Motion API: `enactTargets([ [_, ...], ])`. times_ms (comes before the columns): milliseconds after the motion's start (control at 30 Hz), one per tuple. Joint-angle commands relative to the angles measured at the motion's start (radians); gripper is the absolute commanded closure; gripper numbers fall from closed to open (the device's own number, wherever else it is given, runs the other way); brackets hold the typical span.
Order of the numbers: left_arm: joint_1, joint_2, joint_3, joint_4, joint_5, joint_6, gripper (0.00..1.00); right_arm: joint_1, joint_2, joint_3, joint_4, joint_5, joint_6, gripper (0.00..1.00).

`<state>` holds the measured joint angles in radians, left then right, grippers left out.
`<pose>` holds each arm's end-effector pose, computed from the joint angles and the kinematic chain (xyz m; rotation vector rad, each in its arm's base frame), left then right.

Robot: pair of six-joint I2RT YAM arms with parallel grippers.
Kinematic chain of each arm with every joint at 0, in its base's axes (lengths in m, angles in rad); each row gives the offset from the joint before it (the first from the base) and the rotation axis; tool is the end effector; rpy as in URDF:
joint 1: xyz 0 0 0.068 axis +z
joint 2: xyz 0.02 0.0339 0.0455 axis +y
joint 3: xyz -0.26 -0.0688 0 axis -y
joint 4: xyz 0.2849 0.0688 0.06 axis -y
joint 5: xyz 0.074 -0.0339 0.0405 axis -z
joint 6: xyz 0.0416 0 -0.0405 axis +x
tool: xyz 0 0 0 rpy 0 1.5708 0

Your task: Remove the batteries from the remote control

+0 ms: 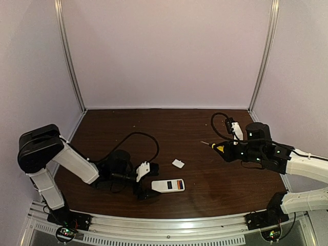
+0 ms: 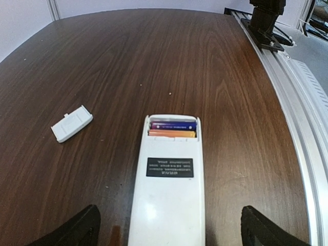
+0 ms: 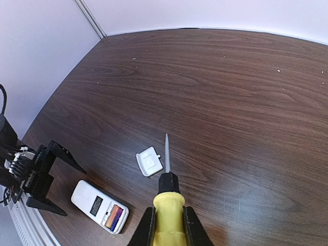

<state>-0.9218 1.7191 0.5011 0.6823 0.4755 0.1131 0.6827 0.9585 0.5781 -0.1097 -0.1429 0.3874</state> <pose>0.1713 -0.2574 0.0674 1.3371 1.7424 -0.9720 0.1972 0.1680 0.2220 -0.4083 2.1166 0.7913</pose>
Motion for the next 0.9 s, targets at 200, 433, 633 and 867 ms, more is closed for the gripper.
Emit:
enactTargets([
  [200,0.004,0.116,-0.018,0.216,0.018,-0.023,0.05,-0.008,0.010,0.040,0.008,-0.009,-0.005,1.00],
  [433,0.002,0.178,-0.002,0.237,0.018,-0.008,0.10,-0.008,0.020,0.040,0.019,-0.014,-0.004,1.00],
  [633,-0.012,0.209,0.027,0.216,-0.004,0.026,0.12,-0.009,0.023,0.037,0.021,-0.013,-0.004,1.00],
  [867,-0.019,0.248,0.057,0.194,-0.008,0.046,0.17,-0.009,0.021,0.031,0.021,-0.012,-0.001,1.00],
])
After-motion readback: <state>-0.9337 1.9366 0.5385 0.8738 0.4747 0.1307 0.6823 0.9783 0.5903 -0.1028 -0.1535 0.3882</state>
